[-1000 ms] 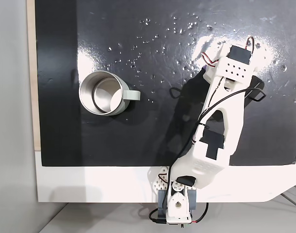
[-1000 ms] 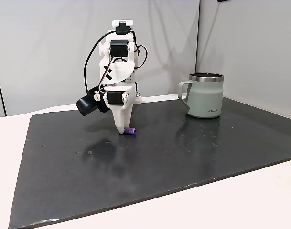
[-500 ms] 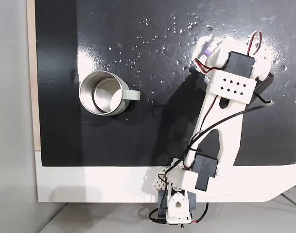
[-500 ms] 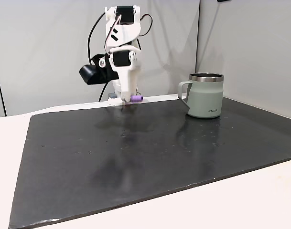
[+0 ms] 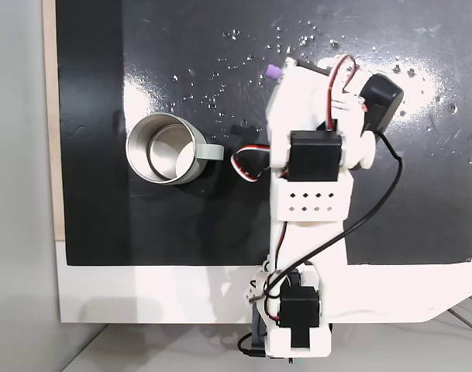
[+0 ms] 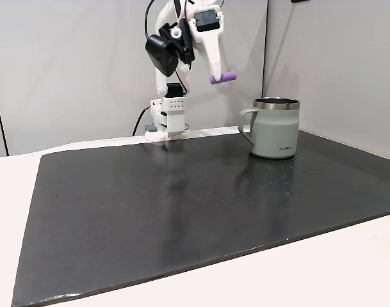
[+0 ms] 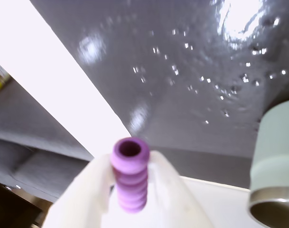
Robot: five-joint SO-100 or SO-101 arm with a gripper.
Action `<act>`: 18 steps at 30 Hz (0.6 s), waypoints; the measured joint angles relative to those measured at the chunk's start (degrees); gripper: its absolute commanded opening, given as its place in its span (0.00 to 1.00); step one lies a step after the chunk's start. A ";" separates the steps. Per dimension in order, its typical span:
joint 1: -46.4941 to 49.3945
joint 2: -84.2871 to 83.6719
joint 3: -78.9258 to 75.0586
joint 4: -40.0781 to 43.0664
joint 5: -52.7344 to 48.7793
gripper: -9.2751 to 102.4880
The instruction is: Grasp a pengrip and put it in the cup.
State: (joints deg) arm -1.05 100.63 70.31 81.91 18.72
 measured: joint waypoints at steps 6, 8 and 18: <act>-8.88 0.53 0.00 0.00 -4.48 0.08; -11.87 0.53 0.00 0.00 -6.15 0.08; -26.10 0.53 0.00 1.14 -13.45 0.08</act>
State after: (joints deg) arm -27.16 101.16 70.31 83.06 5.27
